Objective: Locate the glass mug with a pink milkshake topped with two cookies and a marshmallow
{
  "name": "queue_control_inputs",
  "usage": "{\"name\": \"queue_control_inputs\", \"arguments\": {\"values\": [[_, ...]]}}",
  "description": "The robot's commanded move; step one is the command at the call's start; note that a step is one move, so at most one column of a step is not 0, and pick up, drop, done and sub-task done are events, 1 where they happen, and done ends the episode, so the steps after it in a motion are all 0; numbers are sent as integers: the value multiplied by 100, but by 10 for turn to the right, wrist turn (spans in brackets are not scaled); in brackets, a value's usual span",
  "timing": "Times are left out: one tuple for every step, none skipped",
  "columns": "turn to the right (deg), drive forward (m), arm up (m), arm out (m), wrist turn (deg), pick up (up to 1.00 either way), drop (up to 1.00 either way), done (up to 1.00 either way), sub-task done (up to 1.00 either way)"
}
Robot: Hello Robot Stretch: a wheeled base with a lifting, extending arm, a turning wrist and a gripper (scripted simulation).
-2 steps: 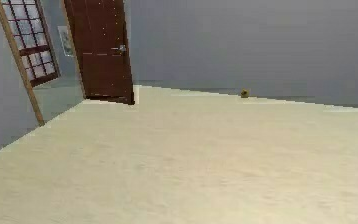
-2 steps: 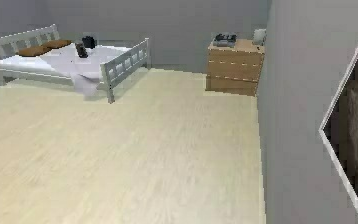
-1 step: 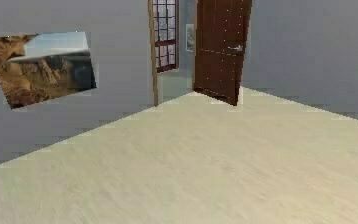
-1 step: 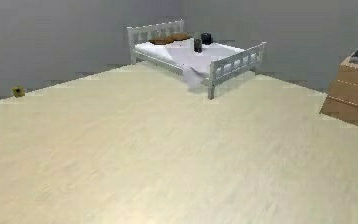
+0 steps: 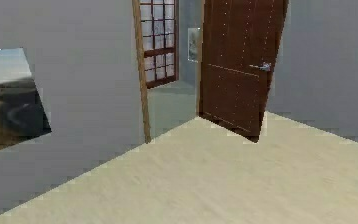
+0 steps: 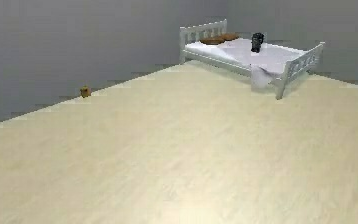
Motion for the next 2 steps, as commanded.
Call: {"name": "queue_control_inputs", "arguments": {"values": [[0, 100, 0, 0, 0, 0, 0, 0, 0], [0, 100, 0, 0, 0, 0, 0, 0, 0]]}}
